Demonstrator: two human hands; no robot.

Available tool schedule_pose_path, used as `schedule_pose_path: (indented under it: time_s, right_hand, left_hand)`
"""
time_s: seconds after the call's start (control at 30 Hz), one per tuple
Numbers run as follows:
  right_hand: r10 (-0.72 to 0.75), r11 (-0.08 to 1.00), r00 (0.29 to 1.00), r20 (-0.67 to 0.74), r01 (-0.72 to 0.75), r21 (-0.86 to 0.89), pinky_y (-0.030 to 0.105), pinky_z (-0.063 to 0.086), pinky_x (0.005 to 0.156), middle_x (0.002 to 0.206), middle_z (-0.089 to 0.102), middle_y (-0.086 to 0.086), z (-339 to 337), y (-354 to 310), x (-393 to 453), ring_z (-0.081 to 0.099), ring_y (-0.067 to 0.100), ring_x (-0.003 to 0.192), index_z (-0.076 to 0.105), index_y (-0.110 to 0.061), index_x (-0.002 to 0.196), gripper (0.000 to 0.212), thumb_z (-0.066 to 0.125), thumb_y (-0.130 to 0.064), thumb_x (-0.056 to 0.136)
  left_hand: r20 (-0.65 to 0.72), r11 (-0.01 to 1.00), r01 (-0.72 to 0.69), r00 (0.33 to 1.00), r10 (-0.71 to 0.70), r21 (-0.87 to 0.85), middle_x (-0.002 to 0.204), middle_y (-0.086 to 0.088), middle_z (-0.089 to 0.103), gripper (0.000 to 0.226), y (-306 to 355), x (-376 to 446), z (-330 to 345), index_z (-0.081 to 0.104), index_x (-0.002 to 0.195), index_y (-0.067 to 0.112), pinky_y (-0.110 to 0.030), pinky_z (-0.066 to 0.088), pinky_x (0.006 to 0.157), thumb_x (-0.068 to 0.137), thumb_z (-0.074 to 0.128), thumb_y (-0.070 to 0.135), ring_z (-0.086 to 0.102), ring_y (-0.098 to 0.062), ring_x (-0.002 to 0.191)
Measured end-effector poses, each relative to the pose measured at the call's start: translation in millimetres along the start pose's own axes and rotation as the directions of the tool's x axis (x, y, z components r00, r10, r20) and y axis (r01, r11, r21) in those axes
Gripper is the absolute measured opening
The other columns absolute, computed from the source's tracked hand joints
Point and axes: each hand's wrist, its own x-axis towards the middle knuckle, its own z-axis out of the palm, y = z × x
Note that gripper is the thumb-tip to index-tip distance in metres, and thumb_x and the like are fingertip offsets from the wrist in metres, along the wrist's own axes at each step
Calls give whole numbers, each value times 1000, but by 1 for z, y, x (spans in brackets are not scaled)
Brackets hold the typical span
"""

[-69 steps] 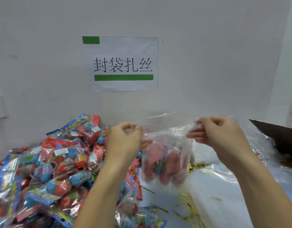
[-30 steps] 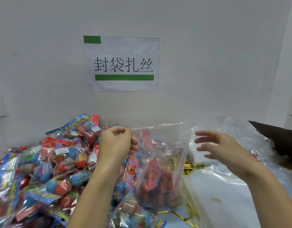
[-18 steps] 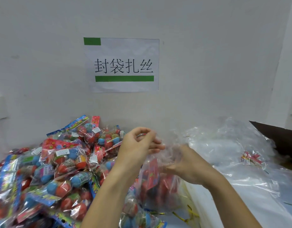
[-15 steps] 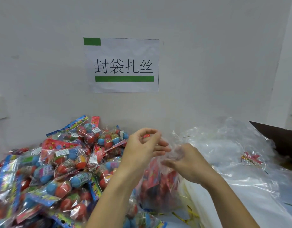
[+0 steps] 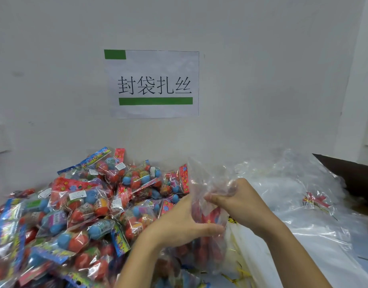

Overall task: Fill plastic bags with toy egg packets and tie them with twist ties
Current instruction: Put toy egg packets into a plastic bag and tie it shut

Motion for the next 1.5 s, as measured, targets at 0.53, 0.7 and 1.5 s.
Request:
schedule_pose_path:
  time_s: [0.53,0.7,1.5]
  right_hand:
    - [-111,992,987,-116,104,-67,10,44,65,90,69,-15,3,-8,0,61,-5,82,71,-28,89,15,82,-32,80]
    - [-21,996,979,202,37,-78,14,53,79,107,71,-15,-3,-4,-3,67,-7,93,61,-35,118,48,86,-34,76]
    - [-226,948,973,-52,232,219,23,48,58,64,71,14,13,-7,1,61,14,57,76,-3,69,15,75,-3,84]
  left_hand:
    - [-503,962,-167,864,37,-216,93,6,75,28,0,24,33,71,108,26,-30,59,78,97,54,7,71,-8,85]
    - [-447,967,-186,890,91,-174,74,6,71,39,-3,23,33,70,86,24,-20,49,56,88,47,-8,65,-11,68]
    - [-307,923,-254,938,162,-289,52,10,57,32,3,27,36,63,54,23,-14,38,51,71,50,-1,49,-2,50]
